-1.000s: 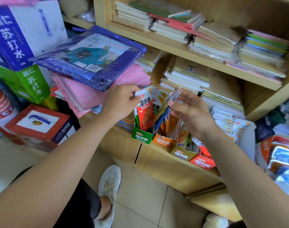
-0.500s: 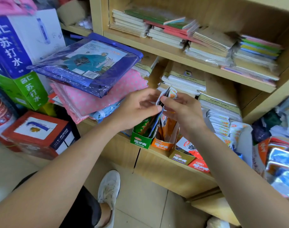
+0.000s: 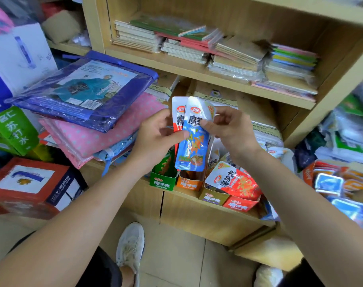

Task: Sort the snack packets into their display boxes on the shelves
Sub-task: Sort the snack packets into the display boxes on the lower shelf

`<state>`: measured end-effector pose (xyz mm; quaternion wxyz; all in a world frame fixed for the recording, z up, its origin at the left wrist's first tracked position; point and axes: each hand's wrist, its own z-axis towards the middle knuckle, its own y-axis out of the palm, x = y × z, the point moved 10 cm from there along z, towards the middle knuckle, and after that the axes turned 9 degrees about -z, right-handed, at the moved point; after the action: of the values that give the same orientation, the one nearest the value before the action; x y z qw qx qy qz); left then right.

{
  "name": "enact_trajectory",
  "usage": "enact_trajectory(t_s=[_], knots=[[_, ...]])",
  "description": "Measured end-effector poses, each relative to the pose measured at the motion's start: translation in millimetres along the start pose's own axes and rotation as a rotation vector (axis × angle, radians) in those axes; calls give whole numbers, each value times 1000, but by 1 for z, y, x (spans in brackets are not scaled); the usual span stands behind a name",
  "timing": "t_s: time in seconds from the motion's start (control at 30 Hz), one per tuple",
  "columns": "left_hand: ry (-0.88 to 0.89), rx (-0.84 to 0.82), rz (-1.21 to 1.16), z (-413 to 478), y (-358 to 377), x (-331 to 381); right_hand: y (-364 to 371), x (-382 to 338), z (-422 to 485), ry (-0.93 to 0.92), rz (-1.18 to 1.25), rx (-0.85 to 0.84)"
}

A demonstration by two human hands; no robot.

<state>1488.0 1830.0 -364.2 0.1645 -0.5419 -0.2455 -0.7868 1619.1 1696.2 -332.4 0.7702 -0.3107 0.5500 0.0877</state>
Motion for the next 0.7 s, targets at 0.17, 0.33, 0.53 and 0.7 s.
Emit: enact_trajectory(t_s=[0.17, 0.33, 0.53, 0.7], knots=[[-31, -8, -149, 1, 32, -2, -28, 2, -11, 31, 360, -90], [-61, -75, -159, -3, 81, -6, -86, 6, -28, -18, 307, -85], [27, 57, 5, 3, 110, -3, -205, 39, -54, -26, 110, 372], [25, 35, 50, 4, 135, -11, -266, 73, -95, -25, -233, 732]])
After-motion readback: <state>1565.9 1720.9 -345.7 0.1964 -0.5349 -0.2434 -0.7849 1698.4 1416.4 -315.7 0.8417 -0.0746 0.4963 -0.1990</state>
